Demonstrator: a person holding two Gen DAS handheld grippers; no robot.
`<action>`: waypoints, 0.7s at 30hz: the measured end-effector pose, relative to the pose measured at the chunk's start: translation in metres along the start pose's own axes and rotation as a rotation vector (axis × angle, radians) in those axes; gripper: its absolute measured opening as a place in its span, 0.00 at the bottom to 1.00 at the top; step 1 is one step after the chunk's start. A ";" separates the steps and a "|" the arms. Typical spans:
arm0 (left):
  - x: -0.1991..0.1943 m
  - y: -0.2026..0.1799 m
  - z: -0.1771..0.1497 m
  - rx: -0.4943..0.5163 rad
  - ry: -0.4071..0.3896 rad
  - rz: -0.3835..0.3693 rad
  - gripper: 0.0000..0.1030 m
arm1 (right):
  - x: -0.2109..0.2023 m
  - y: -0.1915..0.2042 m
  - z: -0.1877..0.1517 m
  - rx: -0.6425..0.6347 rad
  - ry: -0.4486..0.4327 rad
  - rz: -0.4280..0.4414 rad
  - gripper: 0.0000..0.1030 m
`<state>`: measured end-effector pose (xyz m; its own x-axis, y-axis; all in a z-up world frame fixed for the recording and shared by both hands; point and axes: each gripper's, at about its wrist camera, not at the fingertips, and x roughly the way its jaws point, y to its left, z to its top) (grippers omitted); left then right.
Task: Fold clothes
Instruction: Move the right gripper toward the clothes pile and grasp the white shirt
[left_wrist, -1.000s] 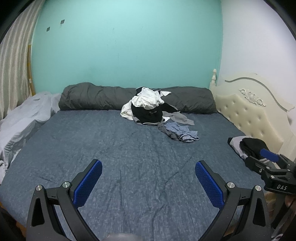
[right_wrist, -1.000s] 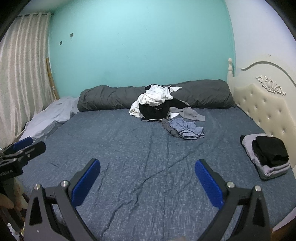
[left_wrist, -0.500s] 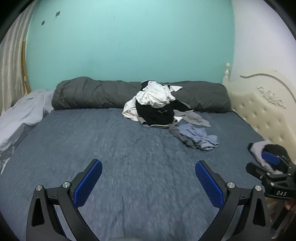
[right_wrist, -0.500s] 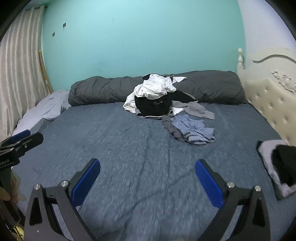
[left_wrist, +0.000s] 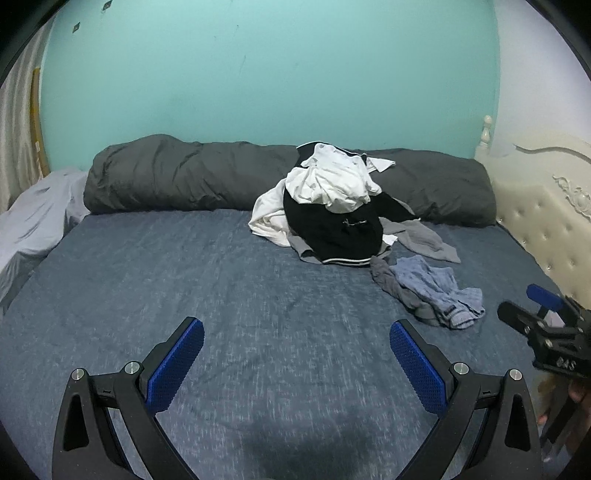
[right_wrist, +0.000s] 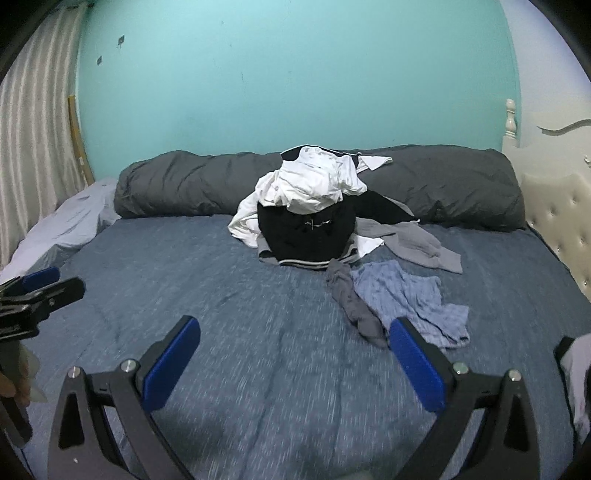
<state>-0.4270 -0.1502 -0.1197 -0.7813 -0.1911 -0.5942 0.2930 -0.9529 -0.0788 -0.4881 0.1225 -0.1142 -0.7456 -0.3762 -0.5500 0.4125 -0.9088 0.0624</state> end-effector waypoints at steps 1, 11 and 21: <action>0.005 0.003 0.005 0.001 0.005 0.002 0.99 | 0.010 0.000 0.006 -0.002 0.007 0.001 1.00; 0.065 0.047 0.048 -0.082 0.065 -0.009 1.00 | 0.110 -0.001 0.063 -0.022 0.072 0.009 1.00; 0.143 0.086 0.072 -0.142 0.120 0.025 1.00 | 0.218 0.000 0.108 -0.059 0.123 -0.013 1.00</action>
